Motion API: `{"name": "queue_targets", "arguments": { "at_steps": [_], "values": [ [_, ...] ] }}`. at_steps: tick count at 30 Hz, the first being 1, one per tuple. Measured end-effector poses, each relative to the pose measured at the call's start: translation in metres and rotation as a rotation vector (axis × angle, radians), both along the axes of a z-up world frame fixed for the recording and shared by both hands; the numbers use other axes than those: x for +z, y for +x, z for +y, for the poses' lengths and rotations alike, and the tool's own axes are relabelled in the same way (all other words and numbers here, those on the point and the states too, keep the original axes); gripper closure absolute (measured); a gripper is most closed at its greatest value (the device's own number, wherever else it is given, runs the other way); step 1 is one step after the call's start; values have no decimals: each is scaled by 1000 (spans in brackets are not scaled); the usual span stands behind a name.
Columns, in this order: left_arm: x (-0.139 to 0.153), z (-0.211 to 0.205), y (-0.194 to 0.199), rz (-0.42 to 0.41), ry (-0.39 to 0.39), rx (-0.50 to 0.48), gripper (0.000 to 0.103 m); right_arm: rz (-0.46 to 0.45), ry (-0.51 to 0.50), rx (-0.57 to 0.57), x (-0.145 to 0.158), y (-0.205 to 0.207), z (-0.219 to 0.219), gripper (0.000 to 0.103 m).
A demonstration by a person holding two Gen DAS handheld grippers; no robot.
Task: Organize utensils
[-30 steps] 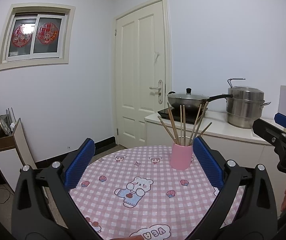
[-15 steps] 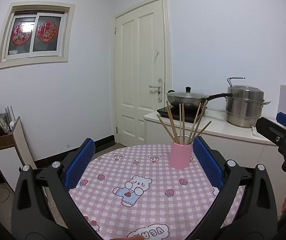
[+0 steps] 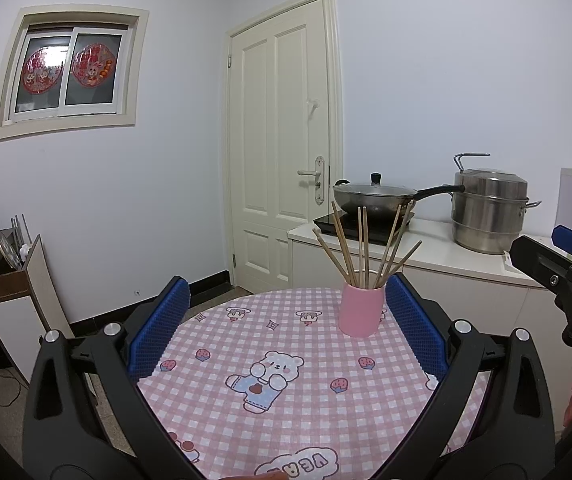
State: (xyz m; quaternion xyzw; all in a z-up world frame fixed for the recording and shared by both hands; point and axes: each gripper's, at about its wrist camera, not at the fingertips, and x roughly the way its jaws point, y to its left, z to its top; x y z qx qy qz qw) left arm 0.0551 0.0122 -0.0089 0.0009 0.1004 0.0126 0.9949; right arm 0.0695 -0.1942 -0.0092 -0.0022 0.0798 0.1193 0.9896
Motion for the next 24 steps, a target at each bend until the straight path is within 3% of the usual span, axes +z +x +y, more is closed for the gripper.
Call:
{"name": "queue_targets", "arguments": {
  "at_steps": [24],
  "values": [
    [1,-5,-2,-3,20,6,6,4,1,8,-1,-2,2,8]
  ]
}}
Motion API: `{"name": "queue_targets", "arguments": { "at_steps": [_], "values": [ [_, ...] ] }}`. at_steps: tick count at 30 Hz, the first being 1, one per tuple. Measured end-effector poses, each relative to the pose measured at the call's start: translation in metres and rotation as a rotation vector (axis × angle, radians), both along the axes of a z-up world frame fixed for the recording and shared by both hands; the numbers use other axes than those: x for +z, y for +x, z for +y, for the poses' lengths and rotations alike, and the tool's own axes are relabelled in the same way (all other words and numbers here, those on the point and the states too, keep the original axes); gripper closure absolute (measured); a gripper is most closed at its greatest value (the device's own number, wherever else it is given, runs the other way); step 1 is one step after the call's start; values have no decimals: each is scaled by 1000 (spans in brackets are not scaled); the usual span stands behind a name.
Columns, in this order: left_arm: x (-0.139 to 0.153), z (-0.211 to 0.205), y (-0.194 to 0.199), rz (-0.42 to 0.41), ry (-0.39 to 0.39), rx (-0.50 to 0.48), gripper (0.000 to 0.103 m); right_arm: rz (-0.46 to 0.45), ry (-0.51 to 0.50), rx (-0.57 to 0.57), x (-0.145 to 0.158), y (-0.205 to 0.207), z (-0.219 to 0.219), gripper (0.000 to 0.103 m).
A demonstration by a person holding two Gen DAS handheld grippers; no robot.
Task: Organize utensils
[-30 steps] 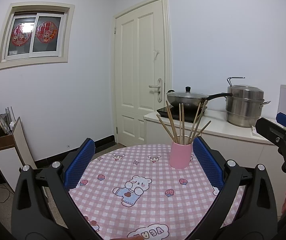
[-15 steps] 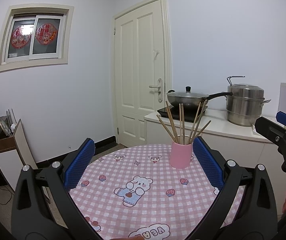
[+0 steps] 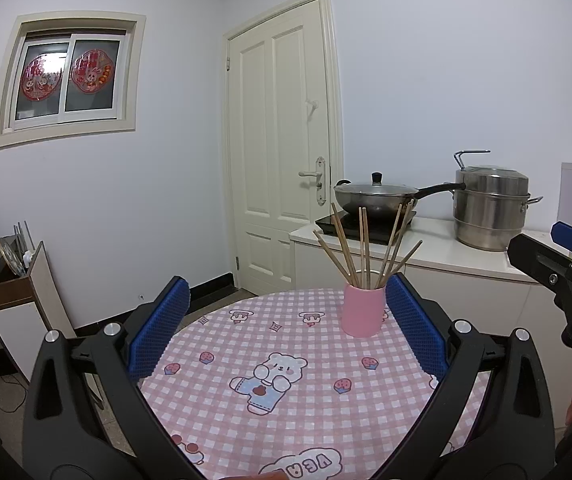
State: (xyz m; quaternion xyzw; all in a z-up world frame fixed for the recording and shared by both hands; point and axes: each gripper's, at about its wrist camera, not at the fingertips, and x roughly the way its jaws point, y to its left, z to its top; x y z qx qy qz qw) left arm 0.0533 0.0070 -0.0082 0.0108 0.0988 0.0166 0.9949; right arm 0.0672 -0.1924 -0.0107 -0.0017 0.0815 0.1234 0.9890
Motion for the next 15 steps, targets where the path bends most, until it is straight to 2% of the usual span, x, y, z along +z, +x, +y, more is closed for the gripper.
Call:
{"name": "queue_targets", "arguments": {
  "at_steps": [15],
  "values": [
    [0,1,0,3,2,2,6,1,-3,2,2,2,1,8]
  ]
}}
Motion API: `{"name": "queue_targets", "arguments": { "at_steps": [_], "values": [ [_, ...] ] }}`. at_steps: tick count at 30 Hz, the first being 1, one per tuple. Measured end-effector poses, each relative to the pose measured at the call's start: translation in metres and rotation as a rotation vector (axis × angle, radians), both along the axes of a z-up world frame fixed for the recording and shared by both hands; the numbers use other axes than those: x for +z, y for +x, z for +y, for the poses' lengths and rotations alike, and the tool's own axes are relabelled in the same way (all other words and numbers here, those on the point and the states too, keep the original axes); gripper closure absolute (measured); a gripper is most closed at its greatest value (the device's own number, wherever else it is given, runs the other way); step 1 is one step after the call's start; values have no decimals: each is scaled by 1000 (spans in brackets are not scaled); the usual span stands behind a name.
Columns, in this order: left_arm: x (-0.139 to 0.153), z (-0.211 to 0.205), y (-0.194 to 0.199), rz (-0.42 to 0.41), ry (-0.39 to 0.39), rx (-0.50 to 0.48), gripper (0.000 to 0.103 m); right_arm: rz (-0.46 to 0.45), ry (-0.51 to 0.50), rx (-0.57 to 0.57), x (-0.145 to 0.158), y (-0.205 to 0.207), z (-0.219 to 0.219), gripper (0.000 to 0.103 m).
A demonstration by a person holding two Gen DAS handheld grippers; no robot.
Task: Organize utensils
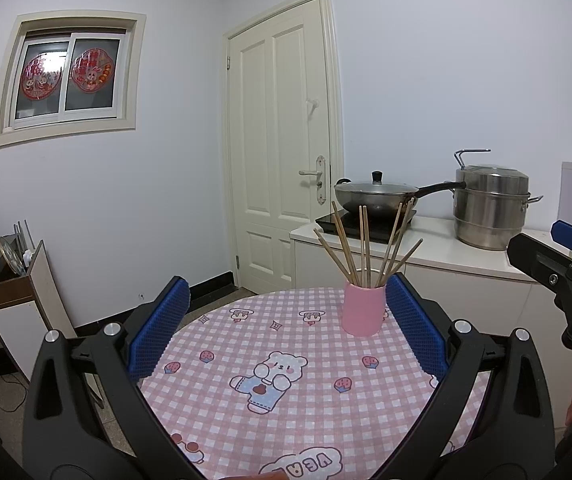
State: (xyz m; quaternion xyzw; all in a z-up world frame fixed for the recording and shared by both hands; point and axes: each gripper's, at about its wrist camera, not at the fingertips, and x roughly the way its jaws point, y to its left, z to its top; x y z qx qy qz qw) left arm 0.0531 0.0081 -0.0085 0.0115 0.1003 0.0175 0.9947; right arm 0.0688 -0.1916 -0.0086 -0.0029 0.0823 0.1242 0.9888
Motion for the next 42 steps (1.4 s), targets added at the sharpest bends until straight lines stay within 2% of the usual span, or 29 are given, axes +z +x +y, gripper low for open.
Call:
{"name": "queue_targets", "arguments": {
  "at_steps": [42],
  "values": [
    [-6,-2,0,9,4,3,6,10,1,1,-2,3,-1,8]
  ]
}}
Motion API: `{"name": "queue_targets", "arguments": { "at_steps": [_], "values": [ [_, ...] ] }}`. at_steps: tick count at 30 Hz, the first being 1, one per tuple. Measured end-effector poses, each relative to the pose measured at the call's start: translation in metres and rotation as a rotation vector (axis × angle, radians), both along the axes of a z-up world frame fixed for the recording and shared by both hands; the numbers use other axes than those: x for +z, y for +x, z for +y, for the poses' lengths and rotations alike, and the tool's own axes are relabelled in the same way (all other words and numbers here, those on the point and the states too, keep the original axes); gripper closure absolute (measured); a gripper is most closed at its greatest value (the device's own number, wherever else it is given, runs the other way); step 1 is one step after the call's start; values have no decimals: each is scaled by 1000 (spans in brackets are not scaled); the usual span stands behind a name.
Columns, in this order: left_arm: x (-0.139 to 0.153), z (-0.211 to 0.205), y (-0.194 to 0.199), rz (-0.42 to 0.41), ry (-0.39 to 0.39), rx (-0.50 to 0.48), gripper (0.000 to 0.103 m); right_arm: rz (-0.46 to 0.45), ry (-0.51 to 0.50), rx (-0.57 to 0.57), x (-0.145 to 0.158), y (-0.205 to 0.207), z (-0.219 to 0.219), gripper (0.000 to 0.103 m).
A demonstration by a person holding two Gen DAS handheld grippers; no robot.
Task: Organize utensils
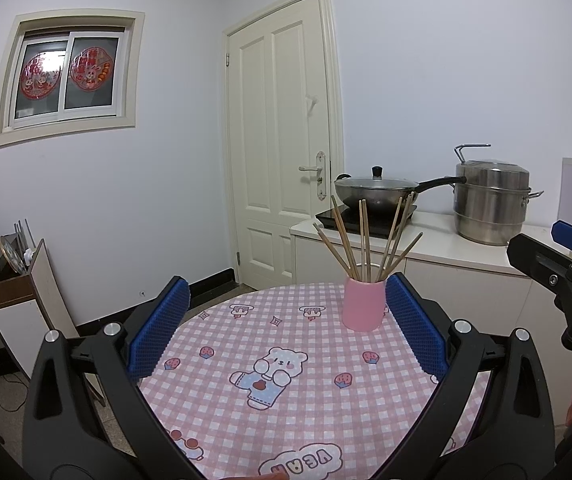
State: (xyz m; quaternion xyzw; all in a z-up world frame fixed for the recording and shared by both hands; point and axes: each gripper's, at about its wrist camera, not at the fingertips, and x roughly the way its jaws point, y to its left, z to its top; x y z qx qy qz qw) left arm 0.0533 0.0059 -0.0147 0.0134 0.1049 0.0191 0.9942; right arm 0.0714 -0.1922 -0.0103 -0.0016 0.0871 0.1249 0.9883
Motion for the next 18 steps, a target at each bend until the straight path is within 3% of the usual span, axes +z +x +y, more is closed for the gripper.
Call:
{"name": "queue_targets", "arguments": {
  "at_steps": [18],
  "values": [
    [0,-1,1,-5,2,29,6,4,-1,-1,-3,-1,1,8]
  ]
}}
